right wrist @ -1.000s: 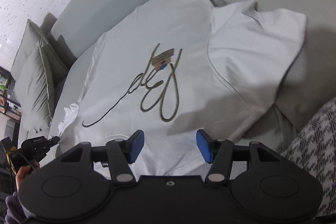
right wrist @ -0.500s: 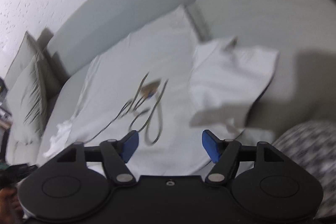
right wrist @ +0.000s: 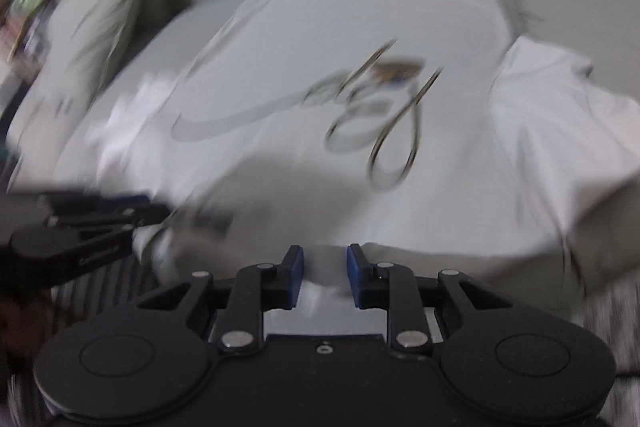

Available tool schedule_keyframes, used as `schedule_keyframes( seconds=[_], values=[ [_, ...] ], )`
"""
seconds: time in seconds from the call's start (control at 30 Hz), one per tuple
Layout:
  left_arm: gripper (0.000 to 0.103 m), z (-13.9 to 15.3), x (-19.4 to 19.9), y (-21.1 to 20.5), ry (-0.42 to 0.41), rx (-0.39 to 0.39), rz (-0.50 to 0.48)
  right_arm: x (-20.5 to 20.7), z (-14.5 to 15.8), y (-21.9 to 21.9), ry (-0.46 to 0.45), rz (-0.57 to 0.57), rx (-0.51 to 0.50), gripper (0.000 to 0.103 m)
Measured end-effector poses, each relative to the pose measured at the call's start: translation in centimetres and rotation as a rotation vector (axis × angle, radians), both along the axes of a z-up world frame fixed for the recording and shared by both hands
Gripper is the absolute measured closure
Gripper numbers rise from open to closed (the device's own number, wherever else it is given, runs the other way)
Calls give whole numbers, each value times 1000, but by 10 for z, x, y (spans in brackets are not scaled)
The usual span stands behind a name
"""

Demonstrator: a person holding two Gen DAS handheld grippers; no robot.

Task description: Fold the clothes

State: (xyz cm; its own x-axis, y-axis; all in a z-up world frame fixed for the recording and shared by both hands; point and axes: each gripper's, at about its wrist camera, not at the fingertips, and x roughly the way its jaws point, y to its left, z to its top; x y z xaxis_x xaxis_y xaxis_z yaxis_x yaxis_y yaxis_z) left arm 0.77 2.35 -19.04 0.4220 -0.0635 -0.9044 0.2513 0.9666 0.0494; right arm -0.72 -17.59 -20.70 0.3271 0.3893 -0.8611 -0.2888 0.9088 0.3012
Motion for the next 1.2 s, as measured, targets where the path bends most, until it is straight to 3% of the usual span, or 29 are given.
schedule_keyframes(
  seconds=[0.1, 0.2, 0.3, 0.37, 0.47, 0.5, 0.57, 0.63, 0.7, 0.87, 1.03, 1.13, 1.2],
  values=[
    [84, 11, -20, 10, -47, -36, 4, -18, -6, -13, 109, -21, -19, 79],
    [83, 37, -19, 15, -188, -105, 31, -20, 13, -23, 10, -70, 34, 79],
    [74, 40, 1, 5, -267, -76, 65, -7, 31, -21, -104, -117, 91, 79],
    [79, 26, 20, 1, -236, -66, 86, 11, 28, -14, -113, -139, 118, 79],
    [76, -1, 33, -6, -146, -35, 94, 27, 9, -2, -80, -152, 84, 79],
    [76, 0, 28, -6, -151, -29, 88, 22, 2, 0, -65, -140, 63, 80],
    [76, 6, 21, -3, -84, -29, 84, 9, -1, -1, -42, -96, 35, 80],
    [81, 11, 14, 5, -18, -60, 91, 2, 2, -9, 45, -80, 52, 79],
    [82, 24, 9, 15, -30, -94, 105, -4, 10, -19, 104, -86, 84, 79],
    [82, 87, 12, 35, -218, -164, 156, 2, 73, -36, -45, -154, 212, 74],
    [82, 152, 32, 46, -424, -192, 158, 29, 144, -52, -268, -227, 316, 66],
    [80, 168, 56, 51, -479, -205, 162, 52, 169, -61, -364, -266, 351, 58],
    [80, 166, 77, 53, -490, -200, 170, 74, 166, -63, -389, -287, 339, 56]
  ],
)
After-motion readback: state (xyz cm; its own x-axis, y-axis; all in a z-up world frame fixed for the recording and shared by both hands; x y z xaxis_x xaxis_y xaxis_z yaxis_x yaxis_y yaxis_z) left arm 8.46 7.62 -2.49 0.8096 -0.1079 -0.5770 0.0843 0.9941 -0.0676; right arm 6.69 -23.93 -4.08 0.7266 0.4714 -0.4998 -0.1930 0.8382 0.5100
